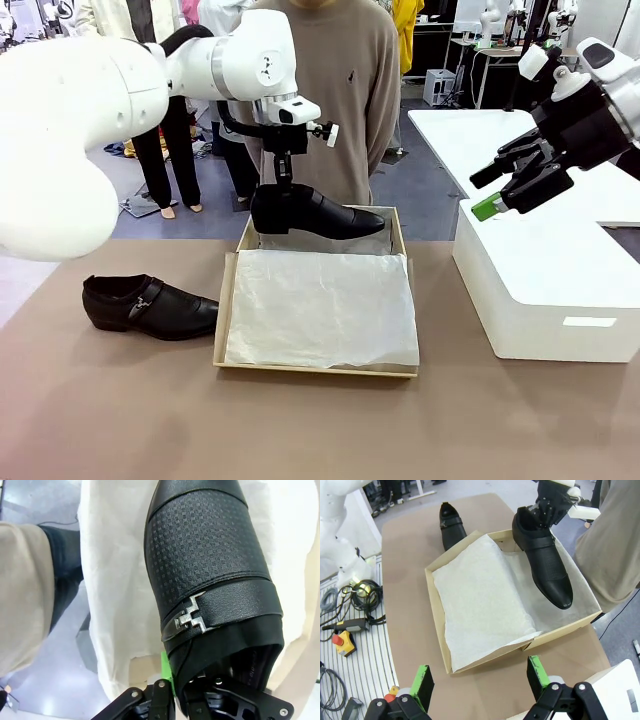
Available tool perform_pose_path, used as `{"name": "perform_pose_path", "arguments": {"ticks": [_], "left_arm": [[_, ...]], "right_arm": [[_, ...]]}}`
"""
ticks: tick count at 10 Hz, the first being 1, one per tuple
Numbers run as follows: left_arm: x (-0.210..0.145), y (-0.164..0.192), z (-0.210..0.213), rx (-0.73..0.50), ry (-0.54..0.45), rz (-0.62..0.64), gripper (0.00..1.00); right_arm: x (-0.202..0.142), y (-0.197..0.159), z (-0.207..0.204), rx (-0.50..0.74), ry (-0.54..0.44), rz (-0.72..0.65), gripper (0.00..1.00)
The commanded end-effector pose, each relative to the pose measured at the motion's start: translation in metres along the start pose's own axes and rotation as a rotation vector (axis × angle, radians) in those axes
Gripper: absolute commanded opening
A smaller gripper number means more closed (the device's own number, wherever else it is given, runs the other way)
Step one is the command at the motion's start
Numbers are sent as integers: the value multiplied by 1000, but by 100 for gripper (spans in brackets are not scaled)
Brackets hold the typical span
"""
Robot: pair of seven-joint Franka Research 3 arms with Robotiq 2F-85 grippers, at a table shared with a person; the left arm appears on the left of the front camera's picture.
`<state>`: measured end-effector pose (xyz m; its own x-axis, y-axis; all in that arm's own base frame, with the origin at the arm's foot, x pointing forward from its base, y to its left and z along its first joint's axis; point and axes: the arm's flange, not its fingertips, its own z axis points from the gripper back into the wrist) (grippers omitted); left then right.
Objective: Pack the shoes into the box.
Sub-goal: Place one shoe of the Shoes into the Shoes Box.
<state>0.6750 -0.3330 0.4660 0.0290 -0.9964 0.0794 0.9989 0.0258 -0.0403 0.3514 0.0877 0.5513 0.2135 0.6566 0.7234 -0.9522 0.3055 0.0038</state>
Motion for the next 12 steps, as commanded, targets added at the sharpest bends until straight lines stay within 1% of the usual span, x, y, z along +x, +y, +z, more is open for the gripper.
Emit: {"name": "perform_pose_path", "arguments": {"ticks": [1, 8, 12], "left_arm": [[10, 18, 7, 23, 40, 34, 0], [19, 33, -32, -29, 52, 13, 0], [19, 37, -43, -52, 68, 4, 0]], "right_arm": [[1, -2, -2, 11, -32, 22, 100], [1, -2, -2, 11, -32, 22, 100], [1, -2, -2, 11, -32, 22, 100]]}}
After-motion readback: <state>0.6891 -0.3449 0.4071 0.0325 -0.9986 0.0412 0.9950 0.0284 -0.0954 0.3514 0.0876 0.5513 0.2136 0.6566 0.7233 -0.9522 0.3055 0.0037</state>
